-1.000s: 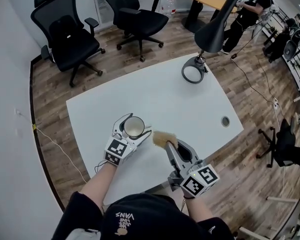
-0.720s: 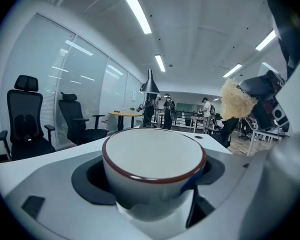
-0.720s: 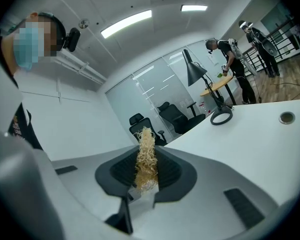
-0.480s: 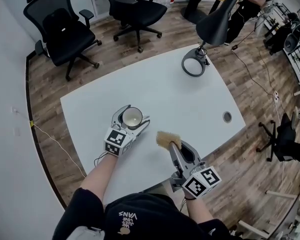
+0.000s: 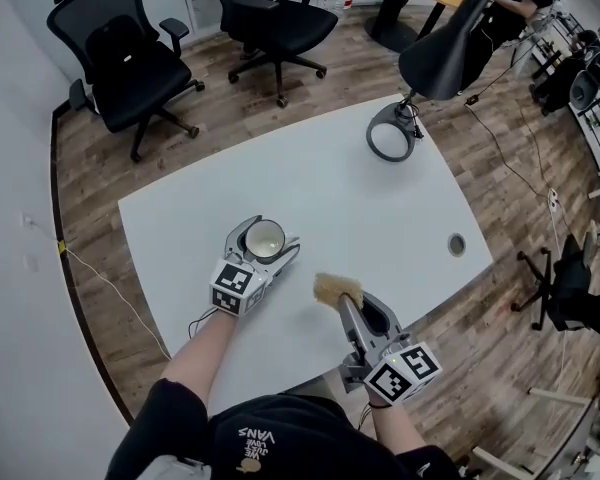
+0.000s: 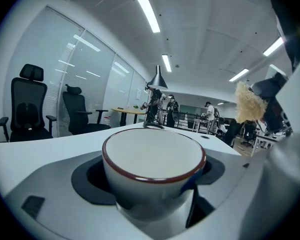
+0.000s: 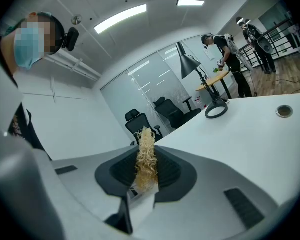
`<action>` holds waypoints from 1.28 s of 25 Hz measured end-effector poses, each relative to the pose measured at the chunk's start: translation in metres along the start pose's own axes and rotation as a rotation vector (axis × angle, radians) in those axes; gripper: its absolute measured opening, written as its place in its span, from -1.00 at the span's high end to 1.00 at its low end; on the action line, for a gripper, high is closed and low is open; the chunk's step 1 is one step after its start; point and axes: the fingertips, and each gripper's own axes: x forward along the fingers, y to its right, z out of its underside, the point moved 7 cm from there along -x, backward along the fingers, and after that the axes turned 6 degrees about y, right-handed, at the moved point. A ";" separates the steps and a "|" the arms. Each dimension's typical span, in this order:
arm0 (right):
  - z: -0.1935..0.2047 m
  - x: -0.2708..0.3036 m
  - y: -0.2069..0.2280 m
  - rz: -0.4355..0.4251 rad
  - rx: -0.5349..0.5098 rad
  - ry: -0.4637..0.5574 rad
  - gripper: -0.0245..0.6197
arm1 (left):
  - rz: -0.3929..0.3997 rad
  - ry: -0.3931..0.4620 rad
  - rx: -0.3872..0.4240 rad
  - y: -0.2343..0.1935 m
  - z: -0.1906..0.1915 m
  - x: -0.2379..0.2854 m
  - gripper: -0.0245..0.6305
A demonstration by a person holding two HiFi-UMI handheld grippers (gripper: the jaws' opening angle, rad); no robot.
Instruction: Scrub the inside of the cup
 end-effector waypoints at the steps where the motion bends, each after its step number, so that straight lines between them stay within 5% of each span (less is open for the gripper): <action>1: 0.000 0.001 0.001 -0.001 0.000 -0.002 0.68 | 0.000 -0.003 0.001 -0.001 0.001 0.001 -0.37; 23: 0.000 0.017 -0.008 -0.031 0.004 -0.004 0.68 | 0.041 -0.047 0.117 -0.001 0.007 0.002 -0.37; 32: -0.008 0.013 -0.017 -0.049 -0.014 0.027 0.68 | 0.023 0.018 0.118 0.005 -0.019 -0.026 -0.37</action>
